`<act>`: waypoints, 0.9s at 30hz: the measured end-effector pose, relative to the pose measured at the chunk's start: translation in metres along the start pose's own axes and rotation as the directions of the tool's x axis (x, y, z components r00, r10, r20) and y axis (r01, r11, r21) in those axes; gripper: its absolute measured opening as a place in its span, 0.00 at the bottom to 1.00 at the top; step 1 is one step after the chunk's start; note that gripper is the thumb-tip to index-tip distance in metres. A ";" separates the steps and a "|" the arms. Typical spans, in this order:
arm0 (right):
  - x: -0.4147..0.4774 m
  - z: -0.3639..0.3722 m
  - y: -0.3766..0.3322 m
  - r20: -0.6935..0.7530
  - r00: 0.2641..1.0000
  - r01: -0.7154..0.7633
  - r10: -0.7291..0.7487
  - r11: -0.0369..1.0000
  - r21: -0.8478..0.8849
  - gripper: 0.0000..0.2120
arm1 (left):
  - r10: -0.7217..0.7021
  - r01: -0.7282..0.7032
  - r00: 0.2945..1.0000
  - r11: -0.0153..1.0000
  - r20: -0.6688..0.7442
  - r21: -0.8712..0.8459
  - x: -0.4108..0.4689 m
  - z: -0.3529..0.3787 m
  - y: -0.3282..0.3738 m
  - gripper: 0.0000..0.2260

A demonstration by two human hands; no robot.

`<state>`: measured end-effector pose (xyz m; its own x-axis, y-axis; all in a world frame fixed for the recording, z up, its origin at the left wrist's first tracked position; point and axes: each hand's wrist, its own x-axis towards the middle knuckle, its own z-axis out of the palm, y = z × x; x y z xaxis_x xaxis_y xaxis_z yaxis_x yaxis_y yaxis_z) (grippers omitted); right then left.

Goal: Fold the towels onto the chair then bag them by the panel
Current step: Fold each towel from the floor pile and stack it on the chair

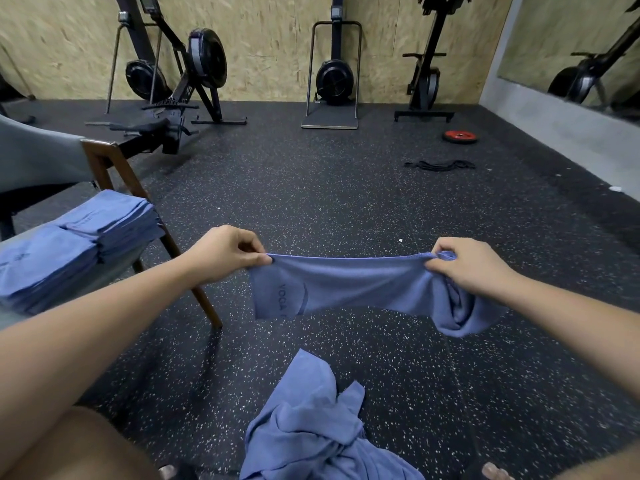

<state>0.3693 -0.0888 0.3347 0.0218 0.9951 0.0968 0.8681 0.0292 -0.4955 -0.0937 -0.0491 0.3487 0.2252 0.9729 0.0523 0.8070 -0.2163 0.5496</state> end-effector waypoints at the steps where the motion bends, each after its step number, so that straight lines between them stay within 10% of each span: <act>1: 0.000 0.002 0.001 -0.007 1.000 -0.003 0.003 1.000 0.000 0.08 | -0.012 0.013 1.000 0.999 0.015 -0.050 0.000 0.001 0.001 0.10; 27: 0.009 0.007 0.007 0.186 0.952 -0.147 0.245 0.894 -0.424 0.16 | -0.205 0.194 0.978 0.964 0.046 0.181 -0.005 0.017 0.020 0.11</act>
<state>0.3718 -0.0793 0.3261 0.1409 0.9717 -0.1899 0.9829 -0.1603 -0.0911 -0.0691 -0.0603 0.3453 0.0797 0.9918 -0.0999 0.9205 -0.0348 0.3891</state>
